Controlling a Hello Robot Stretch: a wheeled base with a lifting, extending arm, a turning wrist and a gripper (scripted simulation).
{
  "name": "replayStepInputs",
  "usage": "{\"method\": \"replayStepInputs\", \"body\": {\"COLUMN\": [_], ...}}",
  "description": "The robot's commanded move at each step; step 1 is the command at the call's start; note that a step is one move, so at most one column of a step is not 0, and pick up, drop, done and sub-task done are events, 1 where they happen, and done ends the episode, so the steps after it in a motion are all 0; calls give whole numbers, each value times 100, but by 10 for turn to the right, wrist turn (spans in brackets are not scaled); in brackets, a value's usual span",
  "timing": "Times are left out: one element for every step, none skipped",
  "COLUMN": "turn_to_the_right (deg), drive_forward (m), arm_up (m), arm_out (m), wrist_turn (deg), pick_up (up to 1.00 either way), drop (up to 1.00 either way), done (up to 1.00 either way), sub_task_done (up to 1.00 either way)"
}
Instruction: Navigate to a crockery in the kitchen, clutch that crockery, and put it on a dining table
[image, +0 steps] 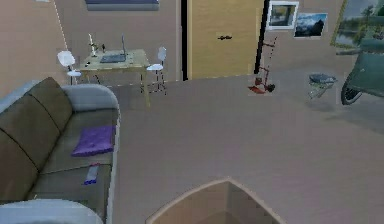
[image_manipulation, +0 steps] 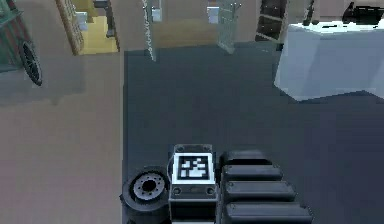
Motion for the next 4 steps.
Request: {"method": "replayStepInputs", "body": {"turn_to_the_right": [0, 30, 0, 0], "drive_forward": [100, 0, 100, 100], "arm_up": [0, 0, 0, 0], "arm_out": [0, 0, 0, 0], "wrist_turn": [0, 0, 0, 0], "pick_up": [0, 0, 0, 0], "drop": [0, 0, 0, 0], "done": [0, 0, 0, 0], "sub_task_done": [0, 0, 0, 0]}}
